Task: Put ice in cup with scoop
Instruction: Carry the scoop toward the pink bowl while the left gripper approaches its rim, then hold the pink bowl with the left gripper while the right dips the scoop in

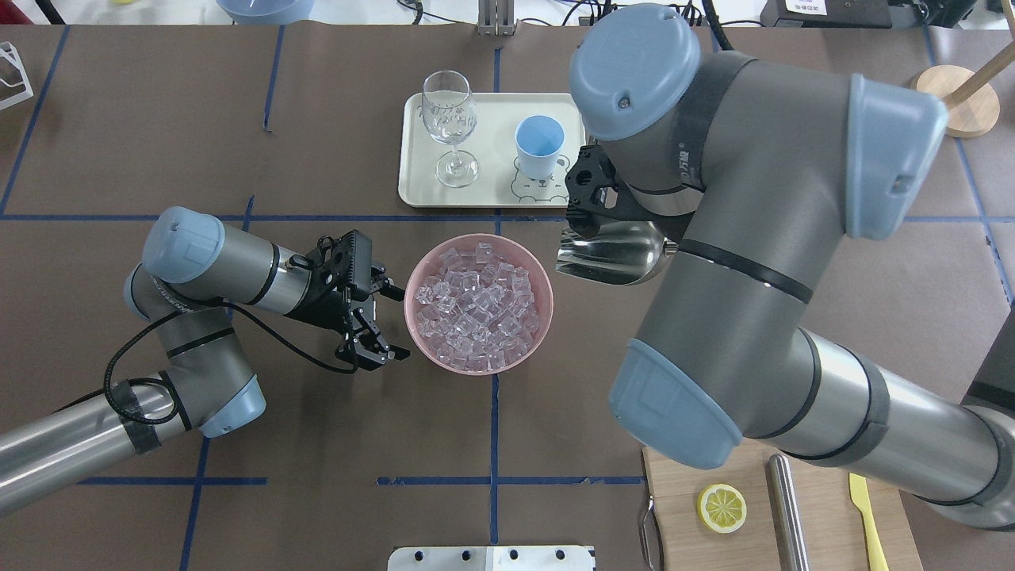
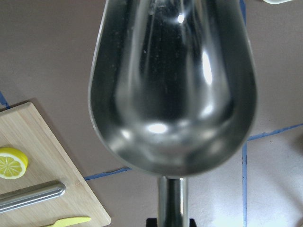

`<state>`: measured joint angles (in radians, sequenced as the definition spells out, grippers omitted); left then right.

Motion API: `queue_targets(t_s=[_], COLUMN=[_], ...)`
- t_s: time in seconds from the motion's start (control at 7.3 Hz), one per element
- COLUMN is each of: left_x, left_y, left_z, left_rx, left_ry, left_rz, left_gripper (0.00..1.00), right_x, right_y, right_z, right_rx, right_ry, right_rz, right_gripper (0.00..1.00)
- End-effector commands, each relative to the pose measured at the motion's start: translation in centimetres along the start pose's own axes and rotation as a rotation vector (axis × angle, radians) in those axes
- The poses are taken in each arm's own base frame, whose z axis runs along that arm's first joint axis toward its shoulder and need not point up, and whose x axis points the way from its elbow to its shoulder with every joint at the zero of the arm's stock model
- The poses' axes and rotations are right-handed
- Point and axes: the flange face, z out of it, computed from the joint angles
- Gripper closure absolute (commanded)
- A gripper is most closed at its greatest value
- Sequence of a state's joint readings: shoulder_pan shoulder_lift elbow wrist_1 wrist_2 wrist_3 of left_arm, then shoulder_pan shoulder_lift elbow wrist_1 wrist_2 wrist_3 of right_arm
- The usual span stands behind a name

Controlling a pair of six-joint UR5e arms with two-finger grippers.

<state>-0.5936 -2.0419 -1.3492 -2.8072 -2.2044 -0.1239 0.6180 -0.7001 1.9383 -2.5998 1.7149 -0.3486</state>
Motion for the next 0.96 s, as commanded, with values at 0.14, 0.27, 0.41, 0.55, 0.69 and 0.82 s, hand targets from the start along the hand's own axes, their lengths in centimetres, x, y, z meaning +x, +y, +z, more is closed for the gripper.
queue_targets(t_s=[0.14,0.27,0.41,0.55,0.69,0.82], left_x=[-0.1,-0.1,-0.1,0.0,-0.1,-0.1], left_y=[-0.1,-0.1,-0.1,-0.2,-0.4,-0.4], left_z=[0.1,0.1,0.1,0.1,0.1,0.1], left_rx=[0.000,0.000,0.002,0.003,0.005,0.005], left_ry=[0.000,0.000,0.000,0.002,0.001,0.001], left_rz=[-0.003,-0.003,-0.002,-0.001,0.001,0.001], left_gripper=[0.00,0.00,0.00,0.00,0.00,0.00], right_x=[-1.6,-2.2,-2.9,-3.3,-3.3,-3.3], right_y=[-3.1,-5.8,-8.7,-10.7,-10.5,-10.3], right_z=[-0.8,-1.3,-2.0,-1.4,-1.2,-0.9], right_rx=[-0.086,-0.120,-0.169,-0.219,-0.257,-0.290], right_ry=[0.010,0.001,0.001,0.004,-0.001,0.011], right_rz=[-0.039,-0.058,-0.078,-0.093,-0.090,-0.094], right_gripper=[1.00,1.00,1.00,1.00,1.00,1.00])
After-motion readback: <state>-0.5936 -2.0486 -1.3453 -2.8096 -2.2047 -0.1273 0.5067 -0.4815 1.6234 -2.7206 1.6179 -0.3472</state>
